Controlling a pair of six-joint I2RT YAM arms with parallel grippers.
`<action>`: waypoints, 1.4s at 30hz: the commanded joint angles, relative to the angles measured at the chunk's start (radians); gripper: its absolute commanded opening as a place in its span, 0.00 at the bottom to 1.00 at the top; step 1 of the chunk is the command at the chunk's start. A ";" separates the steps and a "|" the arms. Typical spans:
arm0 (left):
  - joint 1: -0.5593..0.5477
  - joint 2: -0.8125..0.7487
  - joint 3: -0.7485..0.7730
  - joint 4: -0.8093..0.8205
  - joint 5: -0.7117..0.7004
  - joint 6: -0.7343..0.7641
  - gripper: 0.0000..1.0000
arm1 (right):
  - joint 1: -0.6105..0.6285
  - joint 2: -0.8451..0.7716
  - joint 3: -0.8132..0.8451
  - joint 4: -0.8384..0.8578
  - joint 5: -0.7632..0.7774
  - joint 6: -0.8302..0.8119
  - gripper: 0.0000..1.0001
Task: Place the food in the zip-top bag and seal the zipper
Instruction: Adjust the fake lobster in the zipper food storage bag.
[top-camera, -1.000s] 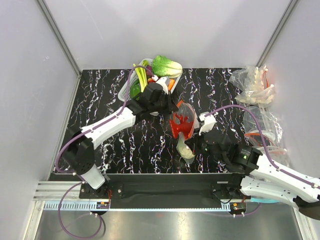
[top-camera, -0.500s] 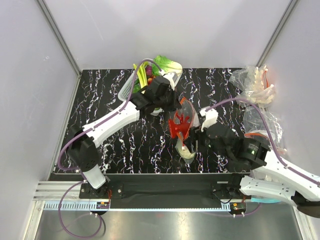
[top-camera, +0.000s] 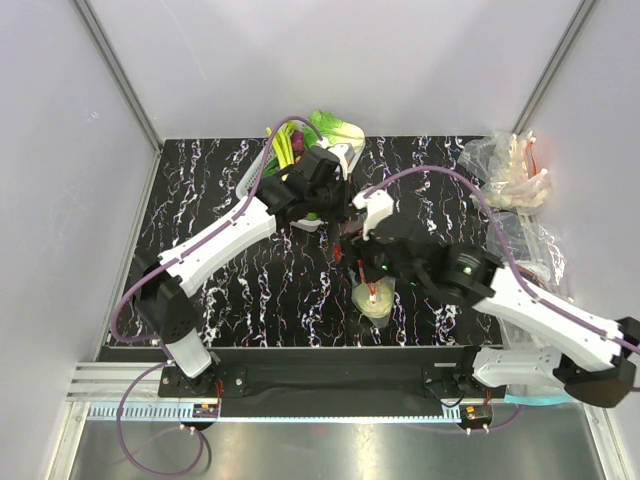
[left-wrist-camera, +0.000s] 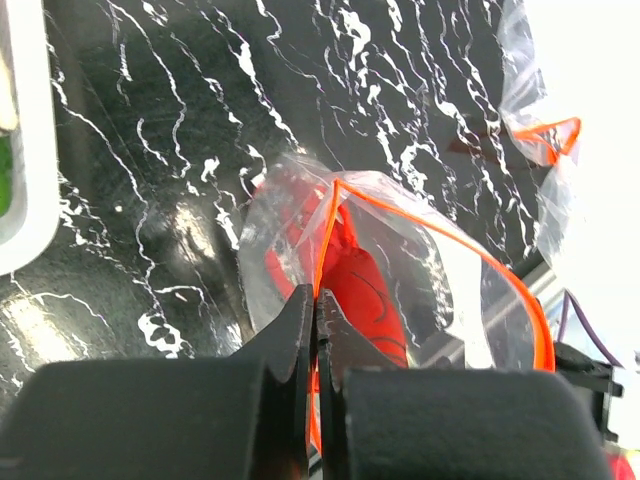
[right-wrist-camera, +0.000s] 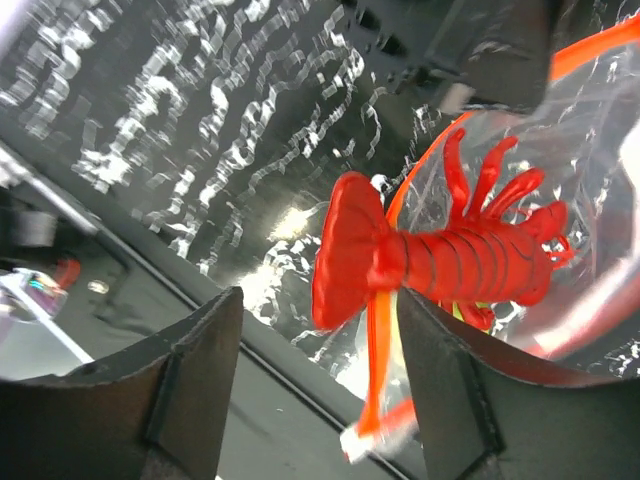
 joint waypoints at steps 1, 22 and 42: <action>-0.002 -0.048 0.054 -0.020 0.065 0.020 0.00 | 0.008 0.061 0.024 0.025 0.000 -0.059 0.70; 0.011 -0.092 0.026 -0.057 0.087 0.053 0.00 | 0.006 0.005 -0.059 0.002 0.302 -0.056 0.00; 0.023 -0.078 0.037 -0.076 0.110 0.063 0.00 | 0.009 0.072 -0.128 0.068 0.155 -0.153 0.52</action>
